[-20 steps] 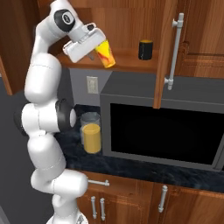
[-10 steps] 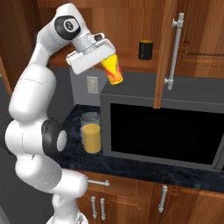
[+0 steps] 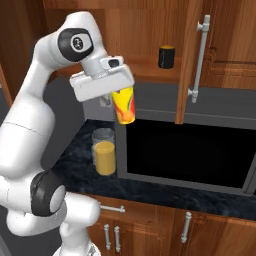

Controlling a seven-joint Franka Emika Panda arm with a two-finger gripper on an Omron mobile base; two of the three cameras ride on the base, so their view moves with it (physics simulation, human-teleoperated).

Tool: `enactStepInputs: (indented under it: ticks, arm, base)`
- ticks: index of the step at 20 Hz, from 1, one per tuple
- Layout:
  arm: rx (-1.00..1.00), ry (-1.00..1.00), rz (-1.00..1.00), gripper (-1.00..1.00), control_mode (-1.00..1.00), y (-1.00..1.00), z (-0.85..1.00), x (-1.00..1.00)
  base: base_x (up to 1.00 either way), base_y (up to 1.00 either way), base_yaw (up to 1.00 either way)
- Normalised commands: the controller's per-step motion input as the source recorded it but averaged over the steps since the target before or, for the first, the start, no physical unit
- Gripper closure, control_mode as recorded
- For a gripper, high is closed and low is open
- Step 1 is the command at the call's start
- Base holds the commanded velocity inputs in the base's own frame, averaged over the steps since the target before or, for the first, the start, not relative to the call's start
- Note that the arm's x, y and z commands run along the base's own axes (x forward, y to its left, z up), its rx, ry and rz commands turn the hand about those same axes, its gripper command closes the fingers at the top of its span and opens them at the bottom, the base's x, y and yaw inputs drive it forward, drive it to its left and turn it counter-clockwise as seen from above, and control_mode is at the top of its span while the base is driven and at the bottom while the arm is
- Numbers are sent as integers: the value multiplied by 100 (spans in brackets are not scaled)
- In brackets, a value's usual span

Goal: There is a tray on the dining counter. Grab the cup, mug, and pitcher and place them on the tray. The pitcher may be placed next to the tray if it cannot fit the tray.

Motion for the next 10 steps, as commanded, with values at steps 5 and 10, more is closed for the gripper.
enactStepInputs:
  ticks: [5, 10]
  arm:
    - [16, 0, -15, 100, -100, 0, -7, -65]
    - [16, 1, -14, 100, -100, 0, -15, -57]
  base:
    - [0, 0, 0]
    - [0, 0, 0]
